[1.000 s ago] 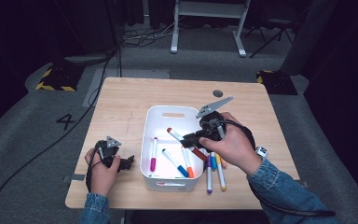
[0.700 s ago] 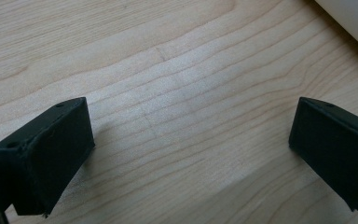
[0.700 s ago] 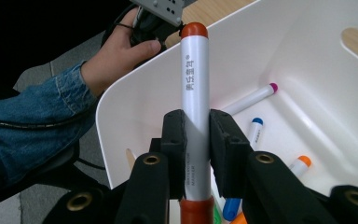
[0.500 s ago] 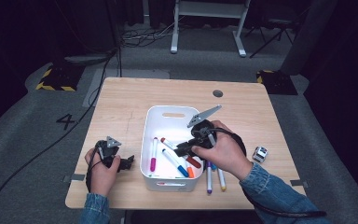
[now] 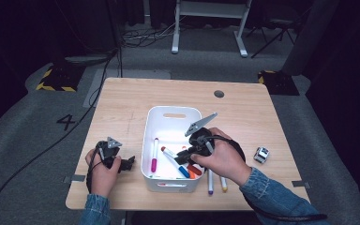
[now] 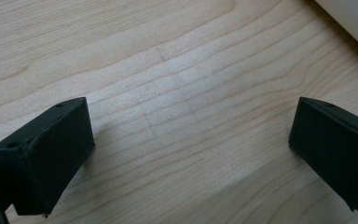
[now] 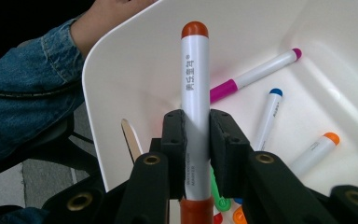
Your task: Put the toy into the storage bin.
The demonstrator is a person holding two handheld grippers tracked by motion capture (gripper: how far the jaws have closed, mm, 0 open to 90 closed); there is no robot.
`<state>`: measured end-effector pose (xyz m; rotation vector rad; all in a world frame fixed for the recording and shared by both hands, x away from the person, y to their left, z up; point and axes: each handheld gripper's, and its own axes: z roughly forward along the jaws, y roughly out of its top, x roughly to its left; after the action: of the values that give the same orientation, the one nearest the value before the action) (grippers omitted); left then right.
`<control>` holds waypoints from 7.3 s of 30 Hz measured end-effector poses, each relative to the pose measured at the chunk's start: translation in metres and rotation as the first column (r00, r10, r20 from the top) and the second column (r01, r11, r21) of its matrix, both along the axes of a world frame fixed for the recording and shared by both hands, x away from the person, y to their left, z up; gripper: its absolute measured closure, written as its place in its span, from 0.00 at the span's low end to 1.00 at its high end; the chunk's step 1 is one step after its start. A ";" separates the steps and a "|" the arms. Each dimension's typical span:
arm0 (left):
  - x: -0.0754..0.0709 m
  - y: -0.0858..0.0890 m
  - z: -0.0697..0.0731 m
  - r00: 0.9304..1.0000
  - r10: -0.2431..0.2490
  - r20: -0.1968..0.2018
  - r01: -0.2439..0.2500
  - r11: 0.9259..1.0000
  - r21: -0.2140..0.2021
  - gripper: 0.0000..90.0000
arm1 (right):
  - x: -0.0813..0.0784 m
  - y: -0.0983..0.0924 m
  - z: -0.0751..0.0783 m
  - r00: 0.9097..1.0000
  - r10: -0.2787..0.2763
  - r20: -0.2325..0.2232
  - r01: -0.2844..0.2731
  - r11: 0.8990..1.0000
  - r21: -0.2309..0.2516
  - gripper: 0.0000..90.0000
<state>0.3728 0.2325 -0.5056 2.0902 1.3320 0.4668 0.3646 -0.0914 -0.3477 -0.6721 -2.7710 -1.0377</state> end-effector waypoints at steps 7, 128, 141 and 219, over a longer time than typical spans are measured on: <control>0.000 0.000 0.000 1.000 0.001 0.000 -0.001 1.000 -0.001 0.00 | -0.001 0.005 -0.008 1.000 0.019 0.017 -0.019 0.999 -0.030 0.86; 0.000 0.000 0.000 1.000 0.000 0.000 0.000 1.000 0.000 0.00 | 0.076 -0.141 -0.075 0.888 -0.459 0.034 0.459 0.876 -0.147 0.86; 0.000 0.000 0.000 1.000 0.000 0.000 0.000 1.000 0.000 0.00 | 0.057 -0.129 -0.033 0.928 -0.372 0.031 0.373 0.927 -0.039 0.86; 0.000 0.000 0.000 1.000 0.000 0.000 0.000 1.000 -0.001 0.00 | -0.007 -0.005 -0.004 1.000 0.001 0.006 -0.001 1.000 0.031 0.86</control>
<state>0.3727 0.2325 -0.5056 2.0896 1.3325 0.4660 0.3573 -0.0967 -0.3519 -0.6648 -2.7541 -1.0825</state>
